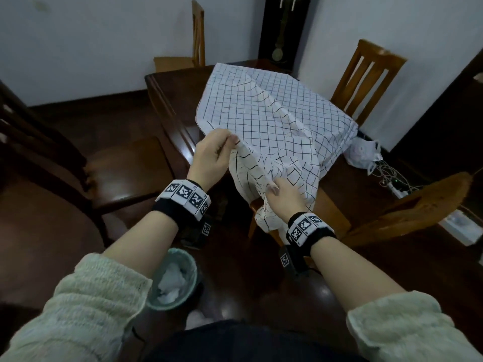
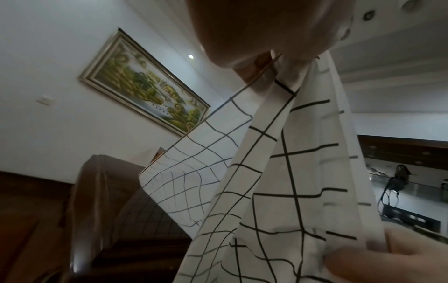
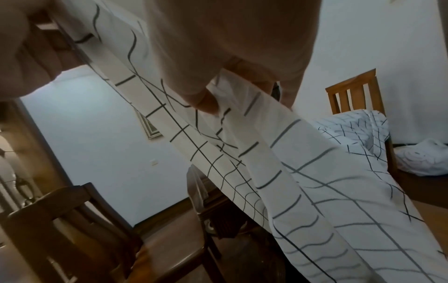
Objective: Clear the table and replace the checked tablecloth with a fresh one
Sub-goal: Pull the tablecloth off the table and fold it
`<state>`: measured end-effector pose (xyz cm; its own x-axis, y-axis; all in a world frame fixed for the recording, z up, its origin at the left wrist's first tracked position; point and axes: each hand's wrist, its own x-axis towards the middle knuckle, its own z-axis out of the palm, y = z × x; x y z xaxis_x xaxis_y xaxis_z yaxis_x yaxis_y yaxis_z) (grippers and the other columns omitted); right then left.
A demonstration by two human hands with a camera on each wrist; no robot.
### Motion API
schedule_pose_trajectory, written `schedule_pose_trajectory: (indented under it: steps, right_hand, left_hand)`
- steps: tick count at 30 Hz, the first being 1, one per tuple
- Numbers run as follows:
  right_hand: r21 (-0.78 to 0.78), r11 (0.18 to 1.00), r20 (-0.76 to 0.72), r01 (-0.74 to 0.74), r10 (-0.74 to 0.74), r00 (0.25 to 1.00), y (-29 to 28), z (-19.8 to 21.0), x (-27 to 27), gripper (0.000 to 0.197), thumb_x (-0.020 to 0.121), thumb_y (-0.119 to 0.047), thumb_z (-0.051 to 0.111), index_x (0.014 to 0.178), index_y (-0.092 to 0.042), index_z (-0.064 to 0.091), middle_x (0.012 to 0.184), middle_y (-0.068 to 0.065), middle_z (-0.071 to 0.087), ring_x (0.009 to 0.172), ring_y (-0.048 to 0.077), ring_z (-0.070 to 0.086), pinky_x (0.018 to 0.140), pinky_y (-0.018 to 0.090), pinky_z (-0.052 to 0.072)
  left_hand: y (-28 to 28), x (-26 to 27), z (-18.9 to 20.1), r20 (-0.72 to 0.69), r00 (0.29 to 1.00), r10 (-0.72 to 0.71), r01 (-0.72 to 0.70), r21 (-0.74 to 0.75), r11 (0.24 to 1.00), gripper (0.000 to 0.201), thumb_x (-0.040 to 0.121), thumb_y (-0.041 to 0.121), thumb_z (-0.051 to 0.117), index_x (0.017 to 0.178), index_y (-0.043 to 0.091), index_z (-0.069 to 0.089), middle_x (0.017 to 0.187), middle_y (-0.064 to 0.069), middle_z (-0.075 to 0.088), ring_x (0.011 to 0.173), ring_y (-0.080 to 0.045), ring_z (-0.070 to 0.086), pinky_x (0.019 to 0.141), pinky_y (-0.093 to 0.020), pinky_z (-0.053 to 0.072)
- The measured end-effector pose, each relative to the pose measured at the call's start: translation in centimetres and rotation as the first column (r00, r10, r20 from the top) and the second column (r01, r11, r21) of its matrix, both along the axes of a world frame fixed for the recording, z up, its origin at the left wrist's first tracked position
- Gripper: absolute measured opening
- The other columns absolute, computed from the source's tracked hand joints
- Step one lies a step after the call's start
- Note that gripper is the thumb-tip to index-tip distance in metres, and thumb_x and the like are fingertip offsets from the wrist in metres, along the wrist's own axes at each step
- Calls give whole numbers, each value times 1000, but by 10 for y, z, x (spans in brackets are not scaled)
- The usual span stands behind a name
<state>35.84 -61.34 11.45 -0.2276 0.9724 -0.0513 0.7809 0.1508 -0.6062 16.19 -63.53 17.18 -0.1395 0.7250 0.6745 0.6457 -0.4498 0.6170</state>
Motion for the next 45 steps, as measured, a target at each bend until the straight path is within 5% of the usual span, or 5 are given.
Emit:
schedule_pose_trajectory:
  steps: [11,27,32,39,45]
  right_hand:
    - [-417,865,-102,-278,260,960,-98,-43,86,34,97,-25,44,64,-19,41,64,-1,44,61,16,42,61,30,33]
    - [-94,955,275,-281,297,914,-122,0,36,14,89,-28,46,76,-24,47,71,-4,51,67,20,53,60,30,48]
    - [-281,947,-192,-157,105,976,-136,-5,-44,18,99,-23,39,102,-8,49,76,0,50,58,11,46,45,24,40]
    - [-289,785,-923,-549,-76,377,-152,139,-143,20,99,-20,41,101,-8,58,91,9,68,87,23,65,81,38,55]
    - [-121,817,-924,-563,115,365,-147,215,-148,30,103,-21,35,114,-6,59,99,13,69,93,25,66,87,41,56]
  left_hand:
    - [-115,70,-47,-46,967,252,-256,-241,936,29,98,25,45,75,7,48,53,3,40,49,-12,41,50,-19,30]
    - [-201,-56,-3,153,575,804,-729,-350,588,34,103,29,34,80,7,45,66,-1,41,72,-18,41,63,-20,23]
    - [-258,-115,-7,209,446,870,-812,-314,492,31,102,28,35,83,7,49,88,-23,54,85,-34,49,74,-34,31]
    - [-261,-129,-31,167,714,679,-561,-443,699,32,94,40,43,77,14,54,81,-17,58,73,-28,51,73,-42,48]
    - [-217,-98,6,280,842,461,-332,-405,852,20,90,26,48,74,16,54,72,2,54,73,-13,48,69,-29,39]
